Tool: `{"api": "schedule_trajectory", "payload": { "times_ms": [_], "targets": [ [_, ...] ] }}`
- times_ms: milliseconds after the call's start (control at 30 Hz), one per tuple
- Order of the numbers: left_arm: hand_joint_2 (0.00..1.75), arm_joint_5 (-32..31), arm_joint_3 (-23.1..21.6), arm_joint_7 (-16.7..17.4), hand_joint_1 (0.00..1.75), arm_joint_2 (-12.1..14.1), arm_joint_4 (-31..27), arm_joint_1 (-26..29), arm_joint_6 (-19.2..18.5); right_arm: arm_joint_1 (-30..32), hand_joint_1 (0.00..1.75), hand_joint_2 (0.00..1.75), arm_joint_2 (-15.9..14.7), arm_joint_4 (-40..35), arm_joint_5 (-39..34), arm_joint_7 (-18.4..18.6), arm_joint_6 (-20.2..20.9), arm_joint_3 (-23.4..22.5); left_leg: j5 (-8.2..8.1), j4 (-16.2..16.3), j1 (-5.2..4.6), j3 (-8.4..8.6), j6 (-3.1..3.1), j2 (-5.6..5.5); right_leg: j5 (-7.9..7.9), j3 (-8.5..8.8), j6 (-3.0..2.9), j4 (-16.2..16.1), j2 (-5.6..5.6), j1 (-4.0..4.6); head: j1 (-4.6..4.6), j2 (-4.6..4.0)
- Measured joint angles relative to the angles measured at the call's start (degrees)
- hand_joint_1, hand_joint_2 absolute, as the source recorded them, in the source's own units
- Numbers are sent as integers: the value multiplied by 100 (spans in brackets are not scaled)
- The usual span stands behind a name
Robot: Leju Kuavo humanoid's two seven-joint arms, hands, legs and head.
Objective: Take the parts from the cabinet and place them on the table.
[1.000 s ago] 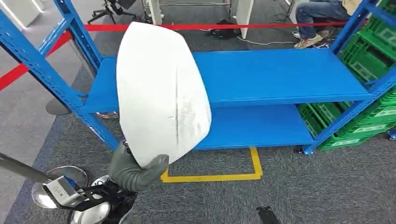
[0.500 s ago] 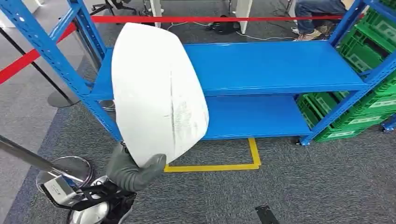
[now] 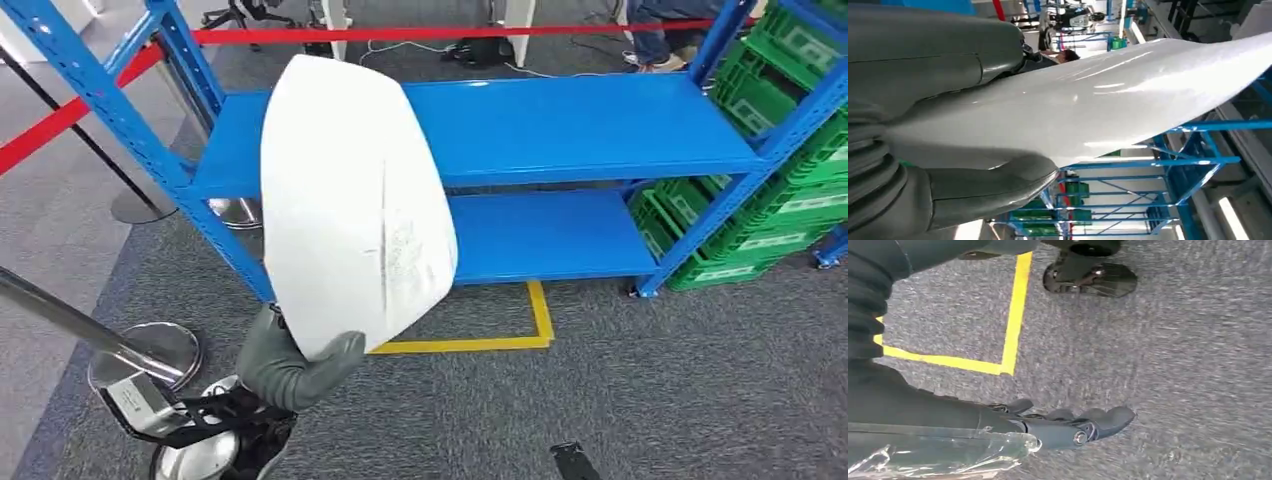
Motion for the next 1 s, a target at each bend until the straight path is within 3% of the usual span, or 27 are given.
{"api": "schedule_trajectory", "payload": {
  "times_ms": [33, 100, 133, 167, 200, 233, 300, 333, 367, 400, 467, 500, 533, 567, 633, 667, 700, 733, 767, 800, 833, 867, 900, 1000],
  "targets": [
    [175, 0, 0, 0, 175, 2, 0, -2, -2, -7, 0, 175, 0, 0, 0, 0, 0, 0, -260, 193, -2, -82, -31, 3, 44, -55, -67, 2, 1, 5, -30, 0],
    [175, 0, 0, 2, 175, 4, 2, -3, -4, -14, 0, 175, 0, 0, 0, -4, -2, 0, -872, 1081, -1, -386, -65, 3, 133, -173, -144, 3, -14, 26, -48, 0],
    [175, 0, 2, 2, 175, 4, 7, -3, -4, -12, 0, 175, -2, 0, 0, -4, -2, 0, -1099, 1568, -3, -534, -62, 3, 181, -241, -159, 7, -25, 47, -55, 0],
    [175, 0, 2, 2, 175, 4, 11, -4, -4, -10, 0, 175, -4, 0, 0, -4, -2, 0, -1160, 1826, -6, -583, -45, 3, 225, -299, -164, 8, -31, 70, -50, 0],
    [175, 0, 4, 2, 175, 4, 15, -4, -4, -10, 0, 175, -4, 0, 0, -4, -2, 0, -1079, 1828, -14, -511, -15, 3, 267, -352, -168, 8, -33, 88, -50, 0],
    [175, 0, 2, 2, 175, 4, 15, -5, -4, -14, 0, 175, -4, 0, 0, -4, -2, 0, -899, 1636, -30, -341, 30, 3, 309, -402, -172, 8, -32, 114, -52, 0],
    [175, 0, 0, 4, 175, 2, 17, -10, -4, -22, 0, 175, -4, 0, 2, -4, -2, 2, -521, 681, -94, 317, 196, 1, 406, -494, -189, 8, -18, 163, -50, 0],
    [175, 0, -4, 7, 175, 0, 15, -16, -4, -24, 0, 175, 4, 2, 4, -4, -2, 2, -551, 203, -153, 660, 287, 3, 446, -522, -184, 9, -18, 159, -48, 0],
    [175, -2, -11, 9, 175, -2, 17, -27, -7, -26, 0, 175, 4, 2, 9, -2, 0, 0, -606, -95, -152, 804, 312, 11, 486, -559, -166, 18, -20, 185, -50, 0],
    [175, 0, -15, 9, 175, 0, 20, -29, -9, -31, 0, 175, 2, 2, 15, -2, 0, 2, -590, -116, -165, 776, 267, 0, 541, -582, -144, 13, -28, 173, -37, 0],
    [175, 0, -15, 11, 175, -2, 22, -30, -9, -30, 0, 175, 2, 2, 17, -4, -9, 2, -508, -125, -191, 719, 282, -5, 643, -607, -75, -26, -38, 141, -46, 0],
    [175, 0, -15, 13, 175, -2, 26, -33, -9, -23, 0, 175, -7, 2, 17, -19, -22, 2, -418, -201, -124, 698, 288, 14, 630, -651, -48, -14, -33, 154, -54, 0],
    [175, 2, -18, 13, 175, -4, 31, -34, -9, -9, 0, 175, -7, 2, 17, -39, -37, 2, -366, -199, -122, 646, 296, 21, 428, -723, 0, 90, -25, 150, -48, 0],
    [175, 2, -17, 17, 175, -4, 33, -33, -7, -9, 0, 175, -7, 2, 17, -65, -46, 0, -307, -196, -114, 583, 331, 25, 77, -816, 37, 404, -29, 127, -6, 0],
    [175, 2, -17, 17, 175, -4, 35, -34, -2, -21, 0, 175, -7, 2, 22, -107, -57, 2, -191, -190, -113, 442, 329, 28, -517, -1042, 113, 1303, -33, 84, -9, 0],
    [175, 2, -15, 17, 175, -4, 37, -34, 0, -24, 0, 175, -7, 2, 28, -133, -70, 2, -134, -178, -110, 357, 319, 29, -656, -1100, 152, 1660, -34, 67, -2, 0],
    [175, 2, -15, 20, 175, -4, 42, -34, 9, -24, 0, 175, -7, 2, 35, -164, -83, 2, -85, -165, -103, 273, 304, 28, -581, -1046, 183, 1761, -35, 48, -9, 0],
    [175, 0, -15, 20, 175, -4, 44, -33, 20, -26, 0, 175, -7, 2, 33, -219, -94, 2, -47, -157, -93, 198, 284, 24, -376, -882, 205, 1630, -36, 28, -2, 0],
    [175, 2, -11, 13, 175, -4, 44, -32, 33, -34, 0, 175, -9, 2, 13, -291, -94, 2, 1, -135, -77, 121, 257, 24, -94, -619, 222, 1304, -37, 7, -7, 0],
    [175, 9, -9, -4, 175, -4, 44, -32, 42, -51, 0, 175, -18, 2, -22, -378, -83, 2, 40, -98, -55, 44, 218, 22, 83, -280, 256, 843, -38, -14, -7, 0],
    [175, 18, -7, -18, 175, -4, 42, -32, 46, -74, 0, 175, -17, 2, -55, -462, -68, 2, 69, -39, -52, -18, 175, 20, -46, 31, 306, 357, -28, -36, -2, 0],
    [175, 24, -4, -30, 175, -4, 31, -31, 57, -98, 0, 175, -13, 2, -48, -544, -70, 4, 85, 11, -74, -82, 143, 15, -237, 289, 288, 1, -2, 0, 28, 0],
    [175, 33, -2, -44, 175, -2, 31, -27, 57, -99, 0, 175, -13, 2, -35, -582, -70, 13, 125, 25, -91, -77, 120, 18, -221, 193, 173, 44, 15, 3, -9, 0],
    [175, 54, 2, -72, 175, 0, 28, -25, 37, -95, 0, 175, -13, 2, -44, -608, -55, 26, 208, 41, -70, -115, 71, 9, -169, 105, -8, 68, -14, 4, -22, 0]
  ]
}}
